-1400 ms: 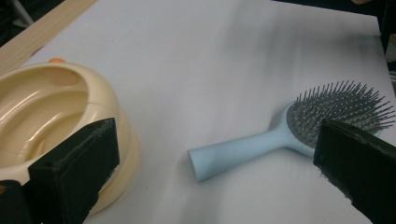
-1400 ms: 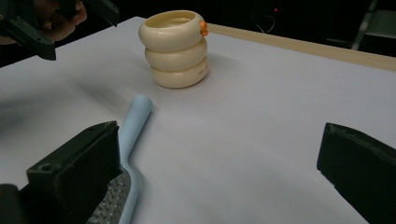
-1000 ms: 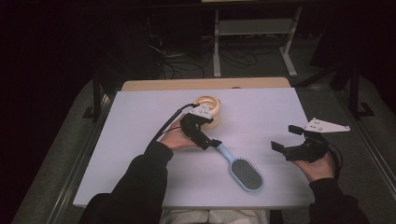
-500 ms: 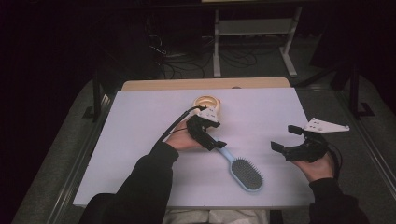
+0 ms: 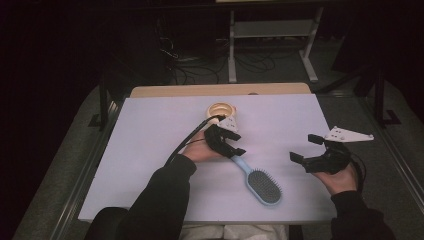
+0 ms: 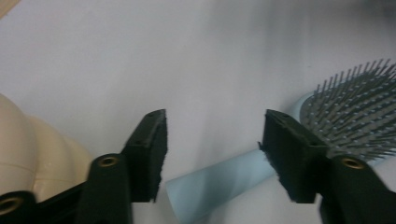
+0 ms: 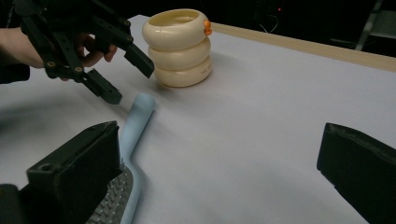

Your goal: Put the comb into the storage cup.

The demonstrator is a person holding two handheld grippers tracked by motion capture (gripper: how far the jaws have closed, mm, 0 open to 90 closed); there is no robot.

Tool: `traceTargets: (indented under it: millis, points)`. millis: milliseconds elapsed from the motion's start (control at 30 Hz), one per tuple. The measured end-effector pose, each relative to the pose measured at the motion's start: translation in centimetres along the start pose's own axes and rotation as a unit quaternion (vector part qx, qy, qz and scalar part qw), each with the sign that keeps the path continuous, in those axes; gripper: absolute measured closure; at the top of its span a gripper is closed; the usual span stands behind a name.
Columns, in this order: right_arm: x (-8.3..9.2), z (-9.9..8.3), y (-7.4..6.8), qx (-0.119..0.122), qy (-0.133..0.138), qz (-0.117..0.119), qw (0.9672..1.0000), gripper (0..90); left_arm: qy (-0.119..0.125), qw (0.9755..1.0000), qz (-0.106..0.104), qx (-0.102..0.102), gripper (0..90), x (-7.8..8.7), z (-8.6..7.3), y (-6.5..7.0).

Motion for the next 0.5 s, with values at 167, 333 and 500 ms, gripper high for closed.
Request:
traceTargets:
  millis: [167,333,500]
  points:
    - [0.0,0.0,0.0,-0.001,0.0,0.001,1.0,0.0,-0.009,0.9998,0.016,-0.005,59.9,-0.7,-0.2,-0.2]
    - [0.0,0.0,0.0,0.0,-0.001,0.003,1.0,0.0,-0.013,0.9997,0.015,-0.015,82.8,-1.2,-0.2,-0.4]
    - [-0.1,0.0,-0.1,0.0,-0.001,0.006,1.0,0.0,-0.008,0.9998,0.012,-0.014,90.0,-1.3,-0.1,-0.7]
Point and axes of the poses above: each handheld gripper's, and its own axes: x roughly backward along the jaws, z roughly out of its top, y roughly to its right, the point moved 8 cm from there along -x, roughly forward along the jaws, and after that the axes turned 5 degrees about y, right-handed, at the moved point
